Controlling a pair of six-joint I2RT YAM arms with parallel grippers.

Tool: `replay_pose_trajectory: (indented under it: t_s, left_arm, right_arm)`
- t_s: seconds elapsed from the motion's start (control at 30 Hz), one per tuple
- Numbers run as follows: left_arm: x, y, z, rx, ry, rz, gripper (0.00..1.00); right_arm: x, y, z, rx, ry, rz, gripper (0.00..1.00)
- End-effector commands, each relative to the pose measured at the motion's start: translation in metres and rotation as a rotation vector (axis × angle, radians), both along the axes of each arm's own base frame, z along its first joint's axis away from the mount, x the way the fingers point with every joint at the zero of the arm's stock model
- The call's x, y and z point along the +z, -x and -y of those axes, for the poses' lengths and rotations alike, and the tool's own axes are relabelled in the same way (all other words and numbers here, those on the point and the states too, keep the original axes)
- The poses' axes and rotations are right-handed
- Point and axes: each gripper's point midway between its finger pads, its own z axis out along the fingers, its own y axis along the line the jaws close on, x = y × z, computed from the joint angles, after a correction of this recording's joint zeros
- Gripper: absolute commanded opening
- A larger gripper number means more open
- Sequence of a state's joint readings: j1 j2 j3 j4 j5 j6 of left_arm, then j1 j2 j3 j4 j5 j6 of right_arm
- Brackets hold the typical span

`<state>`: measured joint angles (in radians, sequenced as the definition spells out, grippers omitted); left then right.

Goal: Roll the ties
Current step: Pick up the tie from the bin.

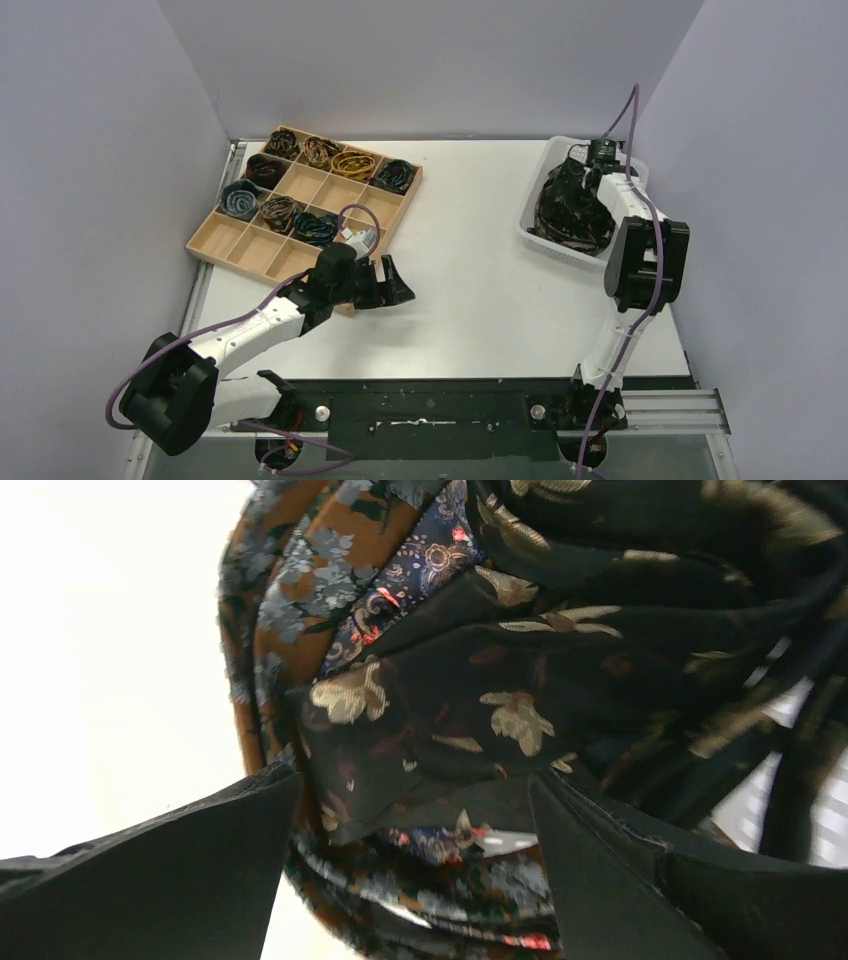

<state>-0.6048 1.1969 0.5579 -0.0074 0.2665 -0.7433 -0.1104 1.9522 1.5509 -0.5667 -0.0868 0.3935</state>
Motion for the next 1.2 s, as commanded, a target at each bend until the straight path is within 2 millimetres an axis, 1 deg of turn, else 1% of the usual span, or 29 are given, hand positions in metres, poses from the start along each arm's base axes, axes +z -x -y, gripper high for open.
replay_pose_trajectory:
  t_s: [0.0,0.1,0.17,0.2,0.27,0.3,0.33,0.4,0.47,0.5,0.53,0.57,0.67,0.73,0.8,0.9,0.97,1.07,1.17]
  left_arm:
    - [0.017,-0.004,0.002,-0.018,0.029,0.059,0.80]
    - [0.019,-0.004,0.000,-0.011,0.028,0.069,0.80]
    - [0.015,-0.002,-0.004,-0.004,0.008,0.051,0.81]
    - [0.016,-0.002,-0.005,0.000,0.008,0.052,0.81]
    - [0.015,-0.003,-0.007,0.006,0.009,0.053,0.80]
    - [0.015,-0.003,-0.007,0.008,0.009,0.051,0.80]
    - [0.015,-0.003,-0.007,0.008,0.011,0.051,0.80]
    - [0.015,-0.003,-0.006,0.005,0.012,0.049,0.80]
    - [0.014,-0.004,-0.005,0.001,0.012,0.047,0.80]
    - [0.015,-0.004,-0.004,-0.001,0.014,0.048,0.80]
    - [0.015,-0.005,-0.004,-0.002,0.015,0.049,0.80]
    - [0.015,-0.005,-0.004,-0.003,0.016,0.050,0.80]
    - [0.015,-0.005,-0.003,-0.005,0.018,0.048,0.80]
    - [0.015,-0.005,-0.003,-0.006,0.019,0.050,0.80]
    - [0.016,-0.005,-0.004,-0.005,0.020,0.052,0.80]
    - [0.018,-0.005,-0.005,-0.002,0.020,0.057,0.80]
    - [0.019,-0.005,-0.005,0.000,0.022,0.059,0.80]
    - [0.020,-0.006,-0.005,0.003,0.023,0.062,0.80]
    - [0.022,-0.009,-0.005,0.008,0.025,0.067,0.80]
  right_arm:
    - [-0.025,-0.024,-0.005,-0.070,-0.081,0.042,0.86]
    - [-0.029,-0.034,-0.004,-0.064,-0.079,0.036,0.72]
    - [-0.029,-0.036,0.003,-0.075,-0.053,0.034,0.57]
    - [-0.026,-0.035,0.006,-0.075,-0.039,0.033,0.49]
    - [-0.014,-0.034,0.009,-0.064,-0.011,0.043,0.27]
    - [-0.004,-0.033,0.011,-0.061,0.004,0.059,0.20]
    - [0.008,-0.032,0.013,-0.058,0.022,0.075,0.17]
    - [0.036,-0.028,0.019,-0.056,0.068,0.116,0.12]
    - [0.064,-0.024,0.021,-0.047,0.094,0.162,0.11]
    - [0.077,-0.022,0.026,-0.060,0.123,0.183,0.11]
    - [0.088,-0.019,0.028,-0.060,0.135,0.201,0.08]
    - [0.098,-0.017,0.027,-0.055,0.137,0.220,0.06]
    - [0.129,-0.014,0.024,-0.040,0.135,0.292,0.06]
    - [0.144,-0.013,0.024,-0.043,0.136,0.330,0.07]
    - [0.155,-0.011,0.025,-0.046,0.141,0.349,0.07]
    - [0.176,-0.011,0.015,0.006,0.101,0.390,0.06]
    - [0.198,-0.011,0.008,0.038,0.082,0.439,0.04]
    - [0.243,-0.005,-0.007,0.111,0.054,0.548,0.02]
    - [0.293,0.007,-0.026,0.207,0.031,0.658,0.01]
